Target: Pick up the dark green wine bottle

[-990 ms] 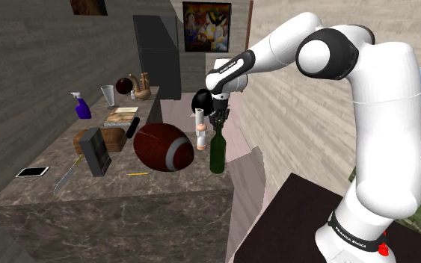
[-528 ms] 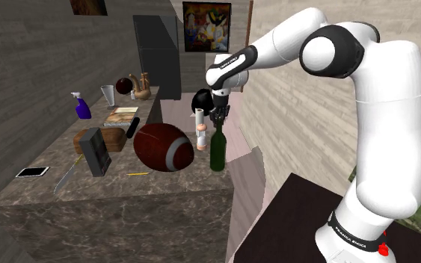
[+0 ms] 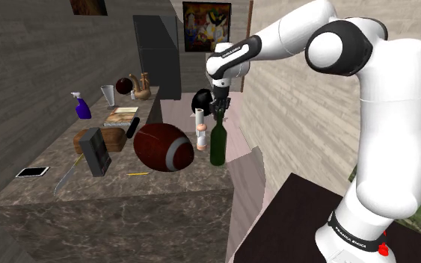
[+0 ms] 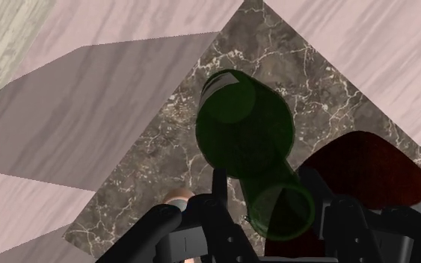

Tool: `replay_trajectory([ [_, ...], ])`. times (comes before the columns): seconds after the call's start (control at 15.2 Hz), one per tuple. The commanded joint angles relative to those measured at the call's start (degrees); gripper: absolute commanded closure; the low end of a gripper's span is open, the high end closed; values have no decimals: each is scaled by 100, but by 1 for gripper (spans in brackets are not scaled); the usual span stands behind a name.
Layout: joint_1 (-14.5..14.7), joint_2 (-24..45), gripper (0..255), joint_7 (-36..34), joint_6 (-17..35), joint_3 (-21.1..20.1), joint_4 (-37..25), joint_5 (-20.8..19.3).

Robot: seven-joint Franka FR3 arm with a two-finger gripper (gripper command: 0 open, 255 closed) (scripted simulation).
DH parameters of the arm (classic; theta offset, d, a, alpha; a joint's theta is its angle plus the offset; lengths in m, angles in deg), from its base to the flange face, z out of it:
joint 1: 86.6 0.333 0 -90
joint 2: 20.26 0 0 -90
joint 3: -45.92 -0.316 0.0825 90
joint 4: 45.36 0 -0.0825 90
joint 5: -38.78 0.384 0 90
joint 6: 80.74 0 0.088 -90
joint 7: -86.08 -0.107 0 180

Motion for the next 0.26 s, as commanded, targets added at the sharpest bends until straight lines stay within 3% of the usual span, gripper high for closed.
replay_trajectory([
  [0.0,4,-46,255,-21,-140,4,-98,-16],
  [0.2,5,-75,255,-30,-217,8,-146,-24],
])
